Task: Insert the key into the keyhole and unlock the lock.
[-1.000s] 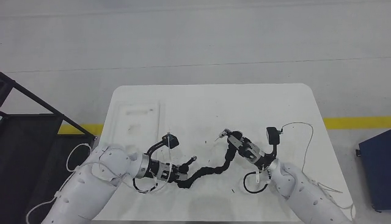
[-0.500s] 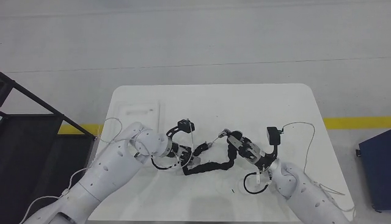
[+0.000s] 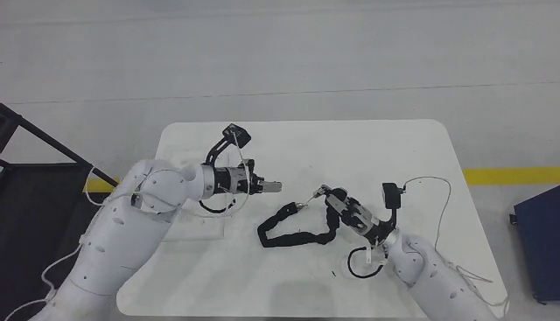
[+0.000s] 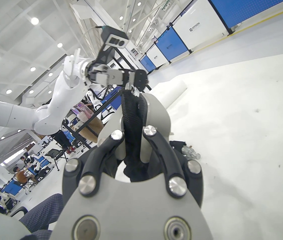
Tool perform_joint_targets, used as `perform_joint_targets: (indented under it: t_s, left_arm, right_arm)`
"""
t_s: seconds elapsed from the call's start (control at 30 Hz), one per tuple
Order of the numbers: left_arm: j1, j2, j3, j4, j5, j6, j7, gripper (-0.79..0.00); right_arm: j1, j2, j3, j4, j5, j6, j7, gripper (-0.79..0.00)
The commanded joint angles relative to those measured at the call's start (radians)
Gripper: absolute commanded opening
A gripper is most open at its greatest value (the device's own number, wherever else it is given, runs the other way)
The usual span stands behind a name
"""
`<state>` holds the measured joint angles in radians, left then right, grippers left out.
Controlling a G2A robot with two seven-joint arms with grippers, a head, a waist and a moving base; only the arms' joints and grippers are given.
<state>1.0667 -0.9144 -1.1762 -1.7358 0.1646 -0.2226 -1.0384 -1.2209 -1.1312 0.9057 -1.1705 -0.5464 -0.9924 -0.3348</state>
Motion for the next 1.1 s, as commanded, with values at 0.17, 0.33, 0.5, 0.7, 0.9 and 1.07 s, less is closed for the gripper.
perform_joint_targets:
  t_s: [0.17, 0.33, 0.5, 0.7, 0.9, 1.07]
  left_arm:
    - [0.111, 0.022, -0.131, -0.032, -0.203, -0.025, -0.088, 0.000]
    - [0.111, 0.022, -0.131, -0.032, -0.203, -0.025, -0.088, 0.000]
    - [0.111, 0.022, -0.131, -0.032, -0.203, -0.025, -0.088, 0.000]
    - [0.111, 0.022, -0.131, -0.032, -0.203, -0.025, -0.088, 0.000]
    - [0.111, 0.022, -0.131, -0.032, -0.203, -0.025, -0.088, 0.000]
    - [0.111, 0.022, -0.131, -0.032, -0.203, -0.025, -0.088, 0.000]
  right_arm:
    - [0.021, -0.012, 0.005, 0.003, -0.100, 0.079, 0.030, -0.785]
    - [0.046, -0.025, -0.010, -0.011, -0.128, 0.131, 0.079, -0.785]
    - [0.117, -0.052, -0.051, 0.051, -0.085, 0.169, 0.161, -0.785]
    - [0.217, -0.087, -0.086, 0.162, -0.054, 0.211, 0.218, -0.785]
    - [0.279, -0.106, -0.112, 0.218, -0.119, 0.291, 0.304, -0.785]
    - [0.296, -0.106, -0.118, 0.188, -0.199, 0.382, 0.415, -0.785]
